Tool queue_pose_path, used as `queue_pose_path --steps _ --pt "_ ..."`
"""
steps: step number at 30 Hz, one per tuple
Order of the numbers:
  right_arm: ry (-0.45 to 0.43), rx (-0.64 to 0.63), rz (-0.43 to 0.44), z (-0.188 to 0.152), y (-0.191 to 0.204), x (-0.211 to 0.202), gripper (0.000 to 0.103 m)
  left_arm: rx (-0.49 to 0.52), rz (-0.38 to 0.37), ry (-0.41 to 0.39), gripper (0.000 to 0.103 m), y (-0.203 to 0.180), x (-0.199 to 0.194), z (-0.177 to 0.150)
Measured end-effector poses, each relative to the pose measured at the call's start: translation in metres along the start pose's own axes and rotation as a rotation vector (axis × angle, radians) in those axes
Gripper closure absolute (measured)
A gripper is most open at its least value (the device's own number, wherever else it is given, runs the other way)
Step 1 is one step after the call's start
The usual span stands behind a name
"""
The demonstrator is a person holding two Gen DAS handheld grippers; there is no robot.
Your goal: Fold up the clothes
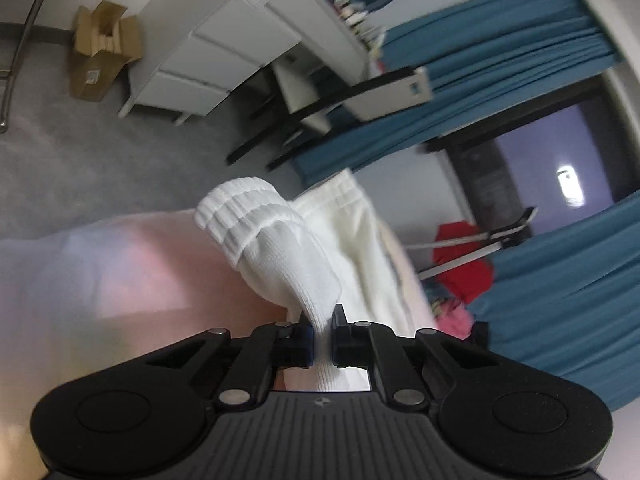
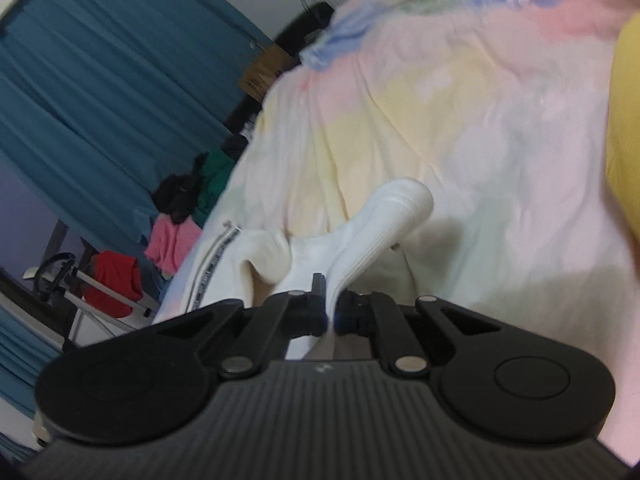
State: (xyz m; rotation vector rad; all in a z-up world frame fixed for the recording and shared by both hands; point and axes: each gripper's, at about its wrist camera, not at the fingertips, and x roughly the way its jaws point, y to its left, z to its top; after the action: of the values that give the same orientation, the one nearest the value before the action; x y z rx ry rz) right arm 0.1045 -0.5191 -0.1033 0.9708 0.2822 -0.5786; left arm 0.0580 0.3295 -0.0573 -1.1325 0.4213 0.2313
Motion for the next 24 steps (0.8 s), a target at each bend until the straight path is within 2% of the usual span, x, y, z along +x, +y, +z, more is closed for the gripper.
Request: queue_pose_path --steps 5,8,12,15,18,21,24 --pt "-0.064 -0.022 0.055 0.014 0.018 -0.022 0.098 -0.038 -0.044 -0.023 0.096 -0.015 -0.017 0.01" --pt "-0.073 -0.096 0.093 0.027 0.053 -0.012 0.098 0.008 -0.057 -0.019 0.096 -0.038 -0.021 0.028" --pt "-0.098 -0.201 0.12 0.046 0.122 0.028 0.098 0.053 -0.043 -0.009 0.096 -0.089 0.015 0.055" --pt "-0.118 -0.292 0.112 0.055 0.181 0.076 0.098 0.096 0.0 -0.012 0.096 -0.131 0.069 0.072" --pt "-0.113 -0.353 0.075 0.055 0.227 0.139 0.098 0.152 0.065 -0.023 0.096 -0.164 0.143 0.083" --pt "-0.104 -0.413 0.026 0.042 0.252 0.21 0.098 0.214 0.145 -0.023 0.096 -0.187 0.226 0.086" --pt "-0.064 -0.487 -0.05 0.019 0.257 0.276 0.097 0.297 0.238 -0.007 0.095 -0.194 0.308 0.073"
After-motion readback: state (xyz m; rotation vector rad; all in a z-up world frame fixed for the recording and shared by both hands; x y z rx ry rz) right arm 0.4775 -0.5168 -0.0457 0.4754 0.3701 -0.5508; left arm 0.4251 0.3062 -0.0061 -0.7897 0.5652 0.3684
